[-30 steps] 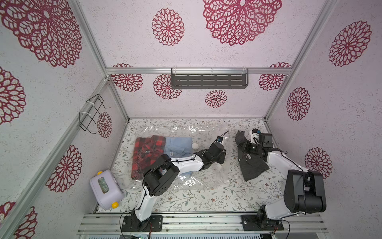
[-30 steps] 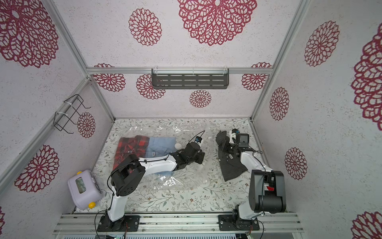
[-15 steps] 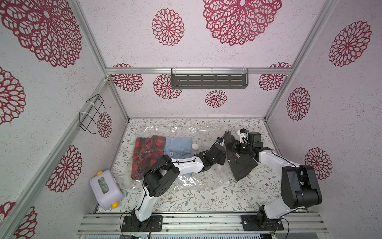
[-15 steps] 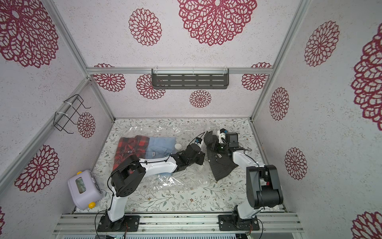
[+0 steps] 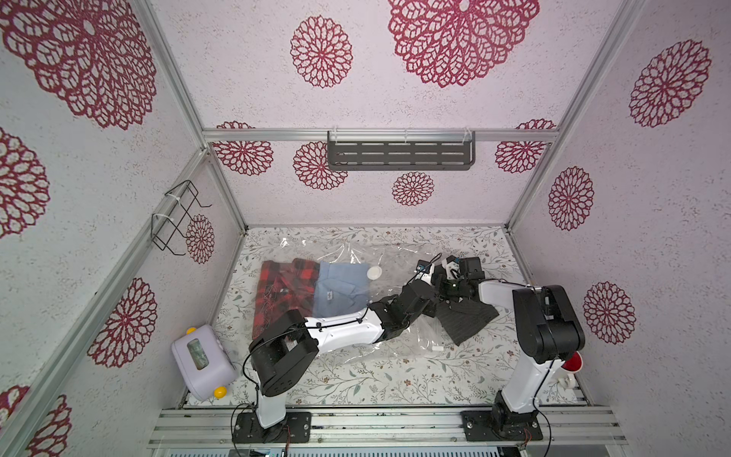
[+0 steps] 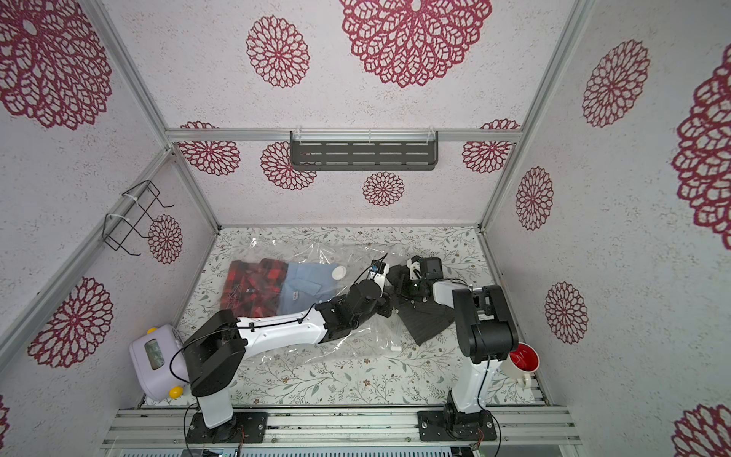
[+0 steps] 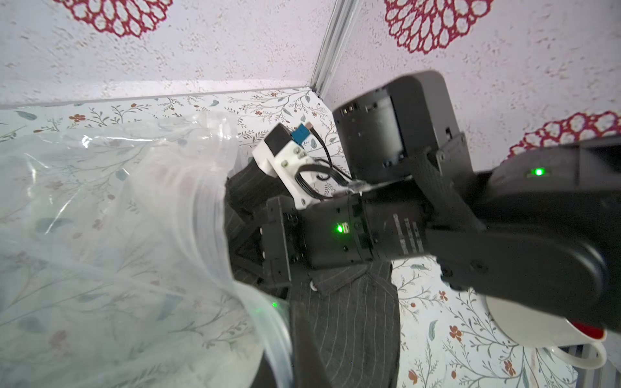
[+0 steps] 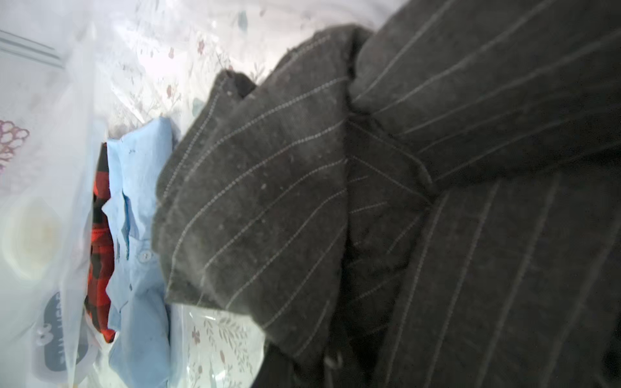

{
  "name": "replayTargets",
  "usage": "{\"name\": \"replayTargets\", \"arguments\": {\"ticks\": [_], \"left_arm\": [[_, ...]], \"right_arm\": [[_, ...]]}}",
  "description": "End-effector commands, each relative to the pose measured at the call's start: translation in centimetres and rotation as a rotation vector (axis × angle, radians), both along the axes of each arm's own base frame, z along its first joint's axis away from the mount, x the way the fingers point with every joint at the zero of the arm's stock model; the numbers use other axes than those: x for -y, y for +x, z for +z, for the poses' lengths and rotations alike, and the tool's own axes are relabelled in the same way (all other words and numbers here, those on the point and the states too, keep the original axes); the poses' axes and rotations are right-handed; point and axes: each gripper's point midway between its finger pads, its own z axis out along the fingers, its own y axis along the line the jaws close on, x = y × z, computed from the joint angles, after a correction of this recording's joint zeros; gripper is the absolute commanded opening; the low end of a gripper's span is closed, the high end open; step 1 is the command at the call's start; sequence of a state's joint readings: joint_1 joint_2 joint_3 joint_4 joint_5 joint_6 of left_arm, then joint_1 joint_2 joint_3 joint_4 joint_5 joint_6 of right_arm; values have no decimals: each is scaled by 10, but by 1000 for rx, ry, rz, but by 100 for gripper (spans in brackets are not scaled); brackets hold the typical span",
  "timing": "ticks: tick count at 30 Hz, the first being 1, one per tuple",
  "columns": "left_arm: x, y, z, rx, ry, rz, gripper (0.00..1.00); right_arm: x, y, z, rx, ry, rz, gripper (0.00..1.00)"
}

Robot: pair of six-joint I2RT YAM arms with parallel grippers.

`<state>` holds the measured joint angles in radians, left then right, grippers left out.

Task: Place the folded shirt into the vacuum bag
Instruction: Place the shirt in the vacuum bag.

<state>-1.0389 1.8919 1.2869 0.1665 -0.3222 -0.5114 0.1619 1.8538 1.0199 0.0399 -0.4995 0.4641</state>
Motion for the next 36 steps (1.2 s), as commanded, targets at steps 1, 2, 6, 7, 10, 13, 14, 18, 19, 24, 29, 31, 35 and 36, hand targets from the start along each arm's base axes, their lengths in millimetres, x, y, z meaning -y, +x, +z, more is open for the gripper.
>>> {"name": "replayTargets", "arguments": {"ticks": [1,2,6,7,10,13,14,18,19,24,29,31,35,36], "left_arm": [[16,-4,-42,-38,53,-40,0],[17,-4,-53,-52,65,-38,0],[15,1,-74,-71,94,-6,0],[15,2,-77,-71,103,2,0],[13,5,-78,-68,118,19,0],[12,7,-77,-64,130,26,0],[12,7,-77,-64,135,27,0],[7,9,-73,-58,151,44,0],[7,9,-72,-57,151,45,0],[6,10,-64,-55,147,35,0],[9,8,-61,-64,133,13,0],[11,8,-58,-67,123,3,0],[14,6,-48,-73,101,-12,0],[14,5,-46,-76,95,-15,0]], "right_arm": [[0,18,11,36,-22,0,0],[0,19,13,38,-25,1,0],[4,15,27,66,-40,-1,40],[8,11,32,78,-51,-13,44],[22,-2,45,110,-100,-57,57],[46,-21,58,143,-172,-125,69],[55,-30,61,151,-197,-152,71],[88,-69,56,152,-268,-266,82],[93,-80,54,147,-273,-286,85],[113,-126,45,125,-265,-402,98],[118,-145,31,71,-206,-461,97],[117,-149,19,35,-176,-481,93],[106,-155,-3,-30,-96,-484,90],[106,-156,-7,-38,-89,-493,90]]}}
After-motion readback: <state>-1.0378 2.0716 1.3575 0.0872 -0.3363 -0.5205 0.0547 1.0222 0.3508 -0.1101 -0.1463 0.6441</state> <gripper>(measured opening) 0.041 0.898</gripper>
